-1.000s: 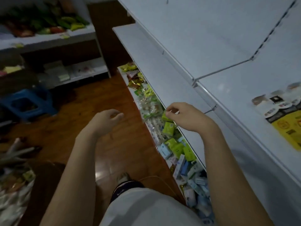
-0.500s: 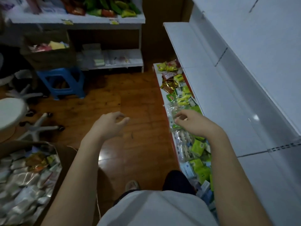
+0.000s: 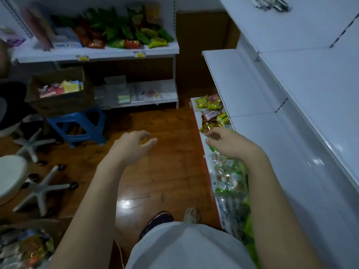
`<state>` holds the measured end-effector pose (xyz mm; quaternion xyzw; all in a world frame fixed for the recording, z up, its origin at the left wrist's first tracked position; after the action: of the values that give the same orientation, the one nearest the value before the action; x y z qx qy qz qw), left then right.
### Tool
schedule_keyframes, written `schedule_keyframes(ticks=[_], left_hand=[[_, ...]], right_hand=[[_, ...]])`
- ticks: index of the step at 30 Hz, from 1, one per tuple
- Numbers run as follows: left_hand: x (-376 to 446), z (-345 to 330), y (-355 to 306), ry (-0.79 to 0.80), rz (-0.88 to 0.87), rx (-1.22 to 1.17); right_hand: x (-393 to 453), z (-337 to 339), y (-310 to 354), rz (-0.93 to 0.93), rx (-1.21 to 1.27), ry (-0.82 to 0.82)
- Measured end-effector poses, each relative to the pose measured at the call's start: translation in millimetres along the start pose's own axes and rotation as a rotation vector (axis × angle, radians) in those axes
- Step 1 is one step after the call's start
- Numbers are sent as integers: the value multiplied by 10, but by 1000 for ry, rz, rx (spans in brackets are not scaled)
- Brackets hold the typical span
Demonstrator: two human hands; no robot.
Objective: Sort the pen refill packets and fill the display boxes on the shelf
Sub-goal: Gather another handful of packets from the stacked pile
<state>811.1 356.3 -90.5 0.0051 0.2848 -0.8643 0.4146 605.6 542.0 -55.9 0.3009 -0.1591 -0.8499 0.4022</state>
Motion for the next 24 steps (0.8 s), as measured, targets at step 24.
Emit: schedule_keyframes(ticks=[24], left_hand=[[4150, 929, -66, 146, -75, -38]], right_hand=[[3794, 1246, 418, -188, 39, -15]])
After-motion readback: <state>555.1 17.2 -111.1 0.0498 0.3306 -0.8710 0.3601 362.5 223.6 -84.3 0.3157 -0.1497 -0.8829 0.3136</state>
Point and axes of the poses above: each hand's wrist, its own x-axis towards the middle knuckle, its own z-axis out of the back of the hand, y = z × x, the point moved 7 cm from there along x, towards the middle knuckle, and after that the axes turned 6 degrees about -x, right-handed, at the moved point
